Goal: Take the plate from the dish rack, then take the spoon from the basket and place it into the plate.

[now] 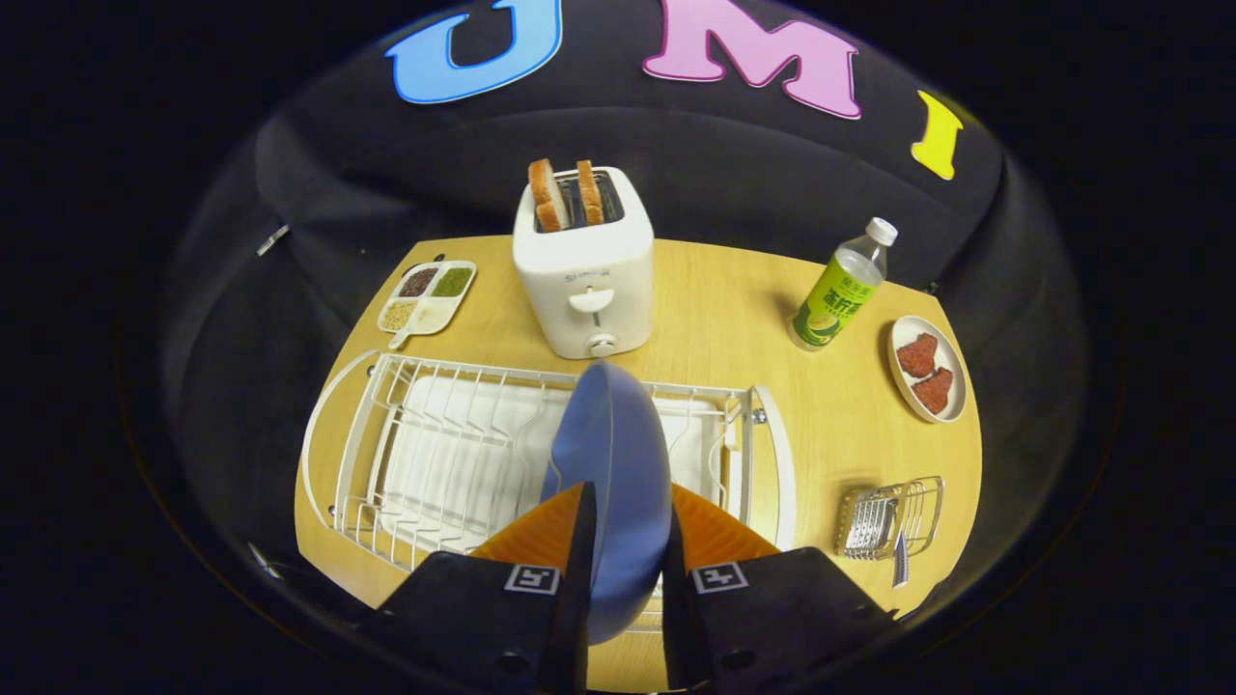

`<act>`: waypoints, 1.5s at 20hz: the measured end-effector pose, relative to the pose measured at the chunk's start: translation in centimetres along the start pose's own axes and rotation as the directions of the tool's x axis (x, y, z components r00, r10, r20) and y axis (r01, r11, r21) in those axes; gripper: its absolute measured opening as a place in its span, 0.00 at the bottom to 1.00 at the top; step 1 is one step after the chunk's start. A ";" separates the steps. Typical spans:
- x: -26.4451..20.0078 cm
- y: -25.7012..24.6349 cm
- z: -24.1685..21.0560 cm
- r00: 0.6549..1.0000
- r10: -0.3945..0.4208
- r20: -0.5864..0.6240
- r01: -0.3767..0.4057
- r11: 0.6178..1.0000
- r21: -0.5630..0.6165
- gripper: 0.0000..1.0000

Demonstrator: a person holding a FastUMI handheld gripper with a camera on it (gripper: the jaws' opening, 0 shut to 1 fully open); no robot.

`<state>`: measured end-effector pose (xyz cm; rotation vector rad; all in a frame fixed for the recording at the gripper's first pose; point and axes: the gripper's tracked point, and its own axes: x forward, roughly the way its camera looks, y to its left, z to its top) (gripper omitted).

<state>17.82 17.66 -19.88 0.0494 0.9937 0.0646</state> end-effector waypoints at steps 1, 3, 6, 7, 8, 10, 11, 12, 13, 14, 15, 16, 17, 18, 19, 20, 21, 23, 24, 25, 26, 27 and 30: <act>-0.2 -0.2 0.5 1.000 -0.013 0.014 0.012 1.000 0.015 0.32; -0.6 -0.7 1.5 0.998 -0.036 0.045 0.036 0.999 0.021 0.29; -1.3 -1.5 2.5 0.992 -0.079 0.098 0.081 0.997 -0.011 0.27; -1.5 -1.6 3.1 0.989 -0.088 0.121 0.093 0.995 -0.035 0.27; -1.4 -1.4 3.1 0.988 -0.089 0.125 0.096 0.994 -0.053 0.27; -1.5 -1.3 3.3 0.987 -0.094 0.133 0.102 0.993 -0.058 0.26; -1.4 -1.2 3.4 0.986 -0.098 0.135 0.107 0.993 -0.059 0.26; -1.6 -1.3 3.4 0.986 -0.101 0.136 0.111 0.992 -0.062 0.26; -1.8 -1.3 3.4 0.984 -0.109 0.140 0.118 0.991 -0.060 0.26; -2.1 -1.4 3.7 0.980 -0.128 0.152 0.139 0.988 -0.062 0.26; -2.4 -1.5 4.4 0.975 -0.132 0.179 0.147 0.986 -0.074 0.26; -2.7 -1.0 4.7 0.975 -0.112 0.194 0.130 0.988 -0.080 0.25; -3.2 -0.3 4.8 0.978 -0.095 0.188 0.109 0.992 -0.070 0.24; -3.3 0.1 4.6 0.979 -0.082 0.188 0.095 0.994 -0.061 0.25; -3.3 0.2 4.4 0.980 -0.075 0.186 0.089 0.994 -0.065 0.24; -3.5 0.0 4.4 0.979 -0.067 0.191 0.083 0.994 -0.075 0.25; -4.0 -0.2 4.6 0.978 -0.057 0.201 0.074 0.994 -0.081 0.25; -5.3 -0.5 4.9 0.974 -0.023 0.225 0.041 0.996 -0.078 0.25; -6.3 -0.6 5.0 0.971 0.005 0.238 0.012 0.997 -0.071 0.25; -7.3 -0.8 5.1 0.968 0.035 0.249 -0.021 0.998 -0.059 0.25; -8.3 -1.2 5.0 0.964 0.061 0.260 -0.051 0.998 -0.046 0.25; -9.4 -1.9 4.9 0.959 0.082 0.272 -0.074 0.997 -0.036 0.25; -11.7 -4.8 3.1 0.954 0.109 0.280 -0.112 0.994 -0.005 0.25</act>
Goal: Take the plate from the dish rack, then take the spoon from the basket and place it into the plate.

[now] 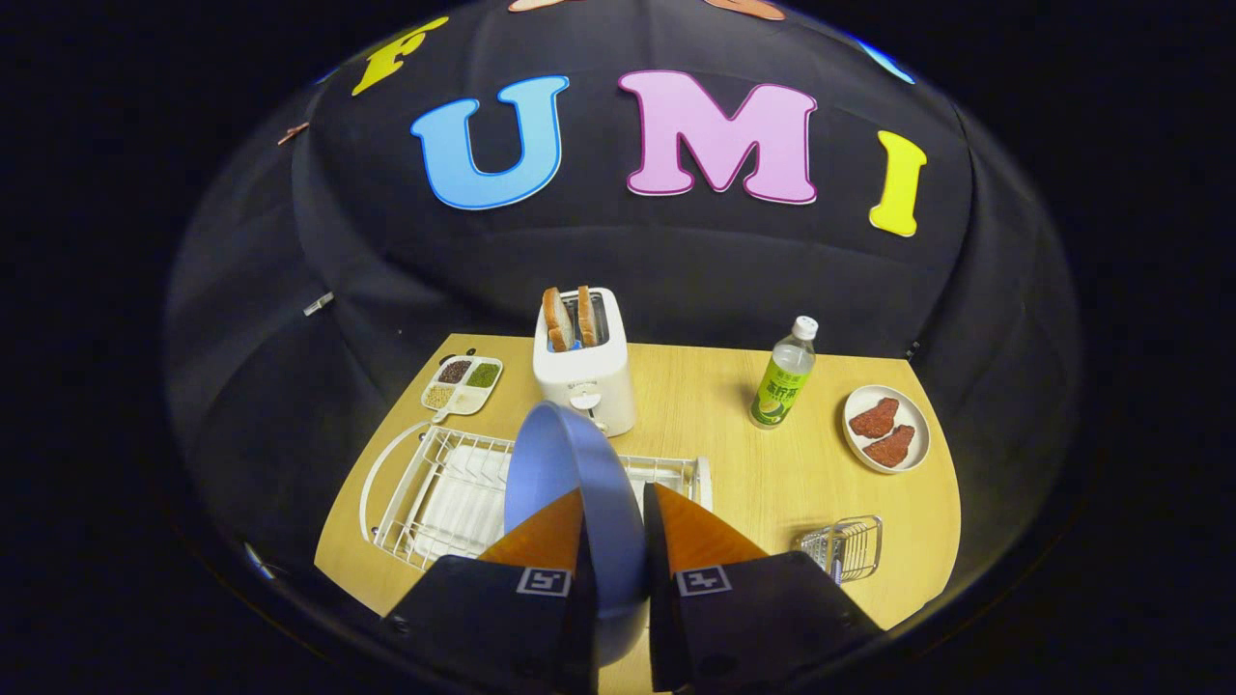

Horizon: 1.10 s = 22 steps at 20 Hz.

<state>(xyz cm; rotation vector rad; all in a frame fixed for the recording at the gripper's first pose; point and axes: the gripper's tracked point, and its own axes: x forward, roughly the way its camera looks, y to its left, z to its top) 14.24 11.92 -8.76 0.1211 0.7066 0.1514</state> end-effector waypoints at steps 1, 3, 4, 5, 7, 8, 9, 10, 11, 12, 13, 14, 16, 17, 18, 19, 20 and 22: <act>-0.9 -0.9 -0.8 1.000 0.009 -0.013 -0.009 1.000 0.021 0.24; -2.5 -3.2 -2.4 0.999 0.018 -0.032 -0.017 0.999 0.051 0.25; -3.4 -4.4 -3.2 0.999 0.016 -0.036 -0.014 0.998 0.058 0.25; -4.3 -5.8 -4.0 0.999 0.011 -0.034 -0.009 0.998 0.065 0.25; -6.0 -8.2 -6.1 0.999 0.010 -0.040 -0.006 0.996 0.084 0.24; -6.9 -9.3 -7.7 0.998 0.012 -0.054 -0.007 0.996 0.092 0.25; -7.4 -10.5 -9.2 0.997 0.014 -0.072 -0.006 0.995 0.104 0.24; -8.0 -11.4 -10.5 0.996 0.020 -0.086 -0.009 0.993 0.119 0.25; -8.6 -12.4 -11.7 0.995 0.030 -0.098 -0.016 0.990 0.139 0.25; -9.0 -13.2 -12.8 0.993 0.042 -0.106 -0.024 0.986 0.163 0.25; -9.2 -14.0 -13.9 0.992 0.053 -0.116 -0.031 0.982 0.184 0.25; -9.5 -14.8 -15.2 0.990 0.061 -0.130 -0.033 0.978 0.207 0.24; -9.7 -16.5 -17.6 0.983 0.081 -0.166 -0.036 0.965 0.261 0.24; -9.6 -17.2 -18.6 0.980 0.089 -0.180 -0.034 0.957 0.287 0.25; -9.4 -17.7 -19.8 0.977 0.098 -0.191 -0.035 0.951 0.307 0.25; -9.2 -18.2 -20.7 0.974 0.106 -0.199 -0.038 0.947 0.319 0.25; -8.8 -18.6 -21.4 0.972 0.112 -0.205 -0.040 0.945 0.325 0.24; -8.1 -19.5 -22.5 0.973 0.116 -0.201 -0.044 0.943 0.329 0.24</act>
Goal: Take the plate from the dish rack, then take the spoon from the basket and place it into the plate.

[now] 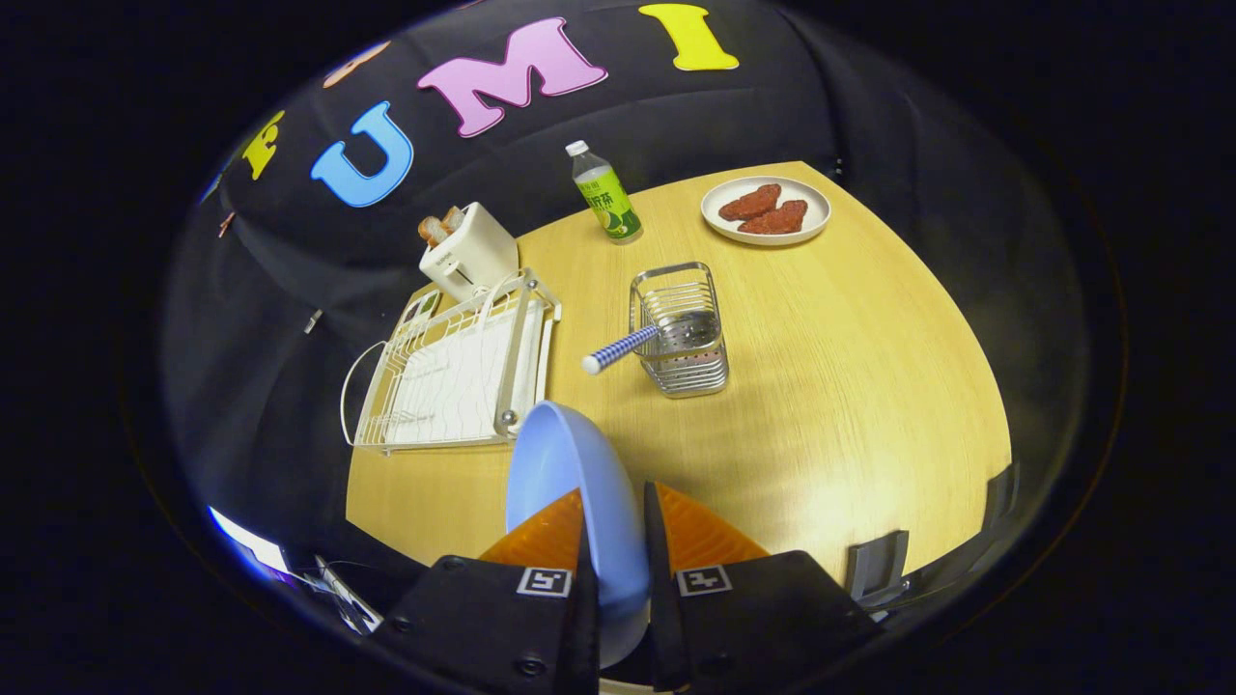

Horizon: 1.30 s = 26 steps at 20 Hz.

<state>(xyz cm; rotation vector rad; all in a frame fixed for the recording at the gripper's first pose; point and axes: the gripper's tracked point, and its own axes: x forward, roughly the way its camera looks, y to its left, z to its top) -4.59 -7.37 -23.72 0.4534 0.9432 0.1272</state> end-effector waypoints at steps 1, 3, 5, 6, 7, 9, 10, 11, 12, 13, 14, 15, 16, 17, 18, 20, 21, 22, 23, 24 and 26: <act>0.6 -0.5 -0.2 1.000 0.004 -0.001 -0.004 1.000 -0.002 0.25; 2.2 -1.5 -0.5 1.000 0.006 -0.005 -0.006 1.000 -0.004 0.25; 3.6 -2.4 -1.0 1.000 0.008 -0.009 -0.008 1.000 0.002 0.25; 4.3 -2.8 -1.3 1.000 0.010 -0.011 -0.010 1.000 0.011 0.25; 4.8 -2.9 -1.6 0.999 0.028 -0.020 -0.028 0.999 0.032 0.25; 6.2 -2.8 -1.9 0.998 0.062 -0.022 -0.060 0.994 0.096 0.25; 6.7 -2.9 -1.8 0.997 0.071 -0.017 -0.068 0.991 0.119 0.25; 7.1 -3.0 -1.8 0.997 0.077 -0.017 -0.074 0.987 0.143 0.25; 7.4 -3.0 -2.0 0.997 0.080 -0.020 -0.076 0.984 0.162 0.25; 7.4 -3.1 -1.9 0.996 0.081 -0.023 -0.076 0.983 0.167 0.25; 7.7 -3.3 -2.1 0.997 0.076 -0.026 -0.070 0.984 0.163 0.25; 8.0 -3.9 -2.4 0.998 0.051 -0.035 -0.045 0.988 0.146 0.28; 8.3 -4.4 -2.8 0.999 0.031 -0.041 -0.026 0.992 0.126 0.31; 8.5 -4.7 -2.8 0.999 0.017 -0.041 -0.013 0.995 0.103 0.35; 8.2 -4.9 -3.0 0.999 0.012 -0.039 -0.009 0.997 0.082 0.37; 7.9 -5.2 -3.0 1.000 0.012 -0.029 -0.010 0.999 0.041 0.61; 7.6 -5.3 -2.7 1.000 0.017 -0.020 -0.016 1.000 0.023 0.70; 7.0 -5.3 -2.6 1.000 0.019 -0.011 -0.019 1.000 0.001 0.80; 6.6 -5.4 -2.3 1.000 0.020 0.000 -0.020 0.999 -0.026 0.97; 6.3 -5.5 -2.1 1.000 0.024 0.016 -0.023 0.998 -0.059 0.98; 4.9 -5.3 -1.2 0.998 0.032 0.061 -0.022 0.988 -0.150 0.98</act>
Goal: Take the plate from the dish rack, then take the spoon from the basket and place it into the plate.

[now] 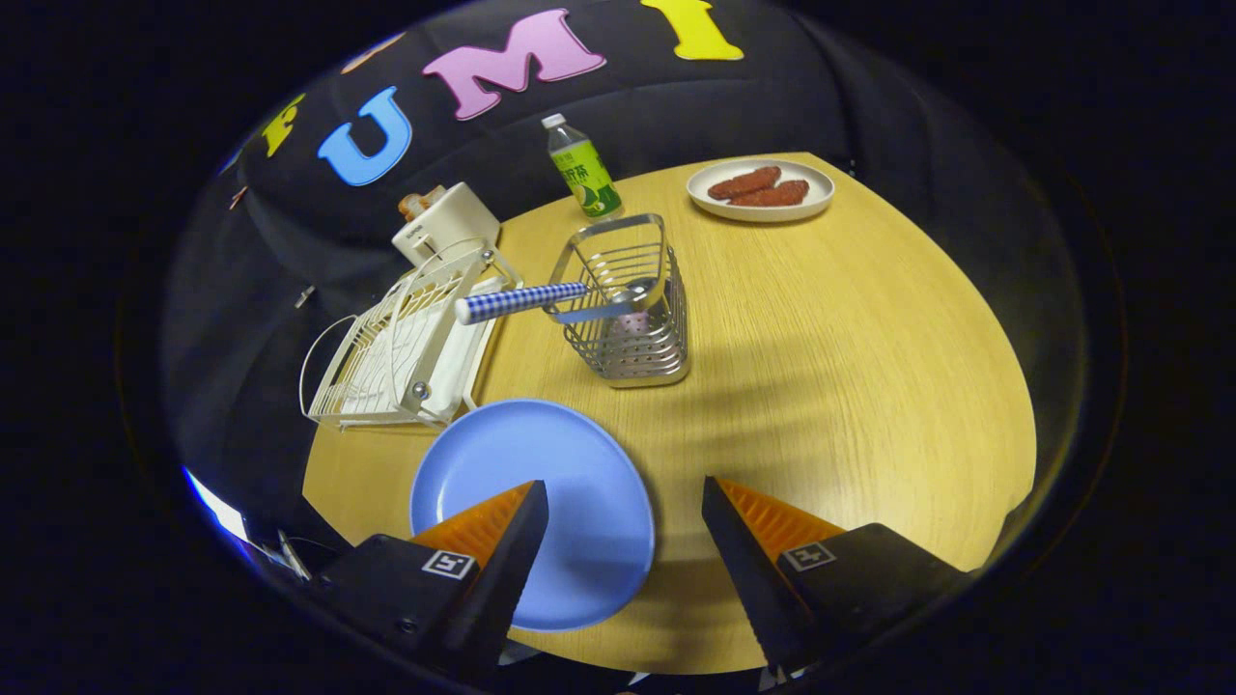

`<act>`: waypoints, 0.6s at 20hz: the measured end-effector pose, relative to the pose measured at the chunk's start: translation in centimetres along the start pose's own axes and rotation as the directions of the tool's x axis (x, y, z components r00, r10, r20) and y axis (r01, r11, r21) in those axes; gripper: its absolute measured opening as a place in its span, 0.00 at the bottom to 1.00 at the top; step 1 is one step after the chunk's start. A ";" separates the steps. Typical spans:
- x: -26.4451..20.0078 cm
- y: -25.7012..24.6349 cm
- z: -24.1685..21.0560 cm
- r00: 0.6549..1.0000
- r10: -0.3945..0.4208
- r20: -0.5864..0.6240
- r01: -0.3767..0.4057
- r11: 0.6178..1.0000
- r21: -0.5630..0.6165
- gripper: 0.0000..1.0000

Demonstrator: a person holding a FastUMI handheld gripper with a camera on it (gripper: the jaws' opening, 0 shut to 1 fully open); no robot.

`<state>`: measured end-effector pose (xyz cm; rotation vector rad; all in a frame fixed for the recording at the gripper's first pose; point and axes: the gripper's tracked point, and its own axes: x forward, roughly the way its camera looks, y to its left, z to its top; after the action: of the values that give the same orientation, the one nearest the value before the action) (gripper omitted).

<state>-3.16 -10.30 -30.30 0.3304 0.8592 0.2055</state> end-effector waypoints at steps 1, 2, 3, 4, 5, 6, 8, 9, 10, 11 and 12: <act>-0.7 0.0 0.8 0.999 -0.001 0.034 0.003 0.999 -0.052 0.99; -1.4 0.2 1.6 0.997 0.003 0.073 0.004 0.994 -0.105 0.99; -2.2 0.5 2.6 0.993 0.013 0.121 0.006 0.987 -0.158 0.99; -3.1 0.8 3.7 0.985 0.030 0.171 0.007 0.977 -0.211 0.99; -3.7 1.4 4.9 0.974 0.052 0.219 0.006 0.966 -0.258 0.99; -4.0 2.0 5.7 0.964 0.078 0.255 0.002 0.954 -0.299 0.99; -5.0 2.9 7.3 0.941 0.112 0.319 0.010 0.934 -0.357 0.99; -5.4 3.2 8.2 0.930 0.121 0.348 0.021 0.926 -0.378 0.99; -5.6 3.5 8.8 0.920 0.131 0.370 0.028 0.918 -0.395 0.99; -5.8 3.8 9.4 0.910 0.139 0.391 0.037 0.911 -0.410 0.99; -5.7 3.8 9.8 0.901 0.143 0.409 0.046 0.906 -0.420 0.99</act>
<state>0.57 -10.51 -18.91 -0.0157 0.3471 0.3449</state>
